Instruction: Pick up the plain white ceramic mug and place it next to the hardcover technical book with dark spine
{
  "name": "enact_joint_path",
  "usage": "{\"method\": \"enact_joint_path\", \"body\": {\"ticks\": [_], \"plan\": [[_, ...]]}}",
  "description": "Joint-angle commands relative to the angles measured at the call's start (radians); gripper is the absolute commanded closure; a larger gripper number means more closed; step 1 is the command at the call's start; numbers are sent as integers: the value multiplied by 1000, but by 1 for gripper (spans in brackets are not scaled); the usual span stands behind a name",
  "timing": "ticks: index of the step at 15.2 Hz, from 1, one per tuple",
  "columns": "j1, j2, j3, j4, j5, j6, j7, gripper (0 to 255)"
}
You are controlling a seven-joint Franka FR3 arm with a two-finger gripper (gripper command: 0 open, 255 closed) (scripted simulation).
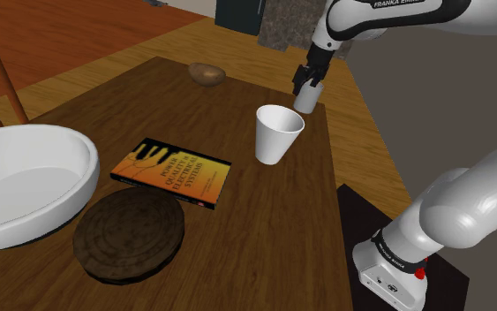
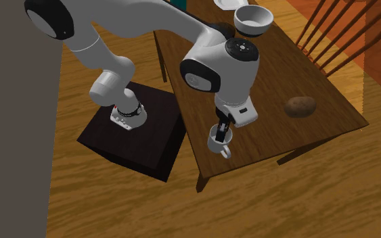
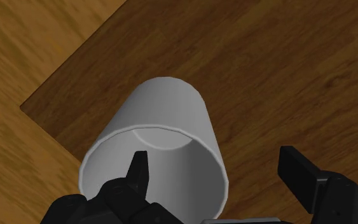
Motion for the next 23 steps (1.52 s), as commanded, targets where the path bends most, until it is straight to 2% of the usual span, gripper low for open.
{"method": "enact_joint_path", "body": {"ticks": [1, 6, 7, 16, 23], "plan": [[0, 0, 0, -4, 0, 4, 0, 0], [0, 0, 0, -3, 0, 4, 0, 0], [0, 0, 0, -3, 0, 4, 0, 255], [0, 0, 0, -4, 0, 4, 0, 255], [1, -12, 2, 78, 0, -90, -1, 255]]}}
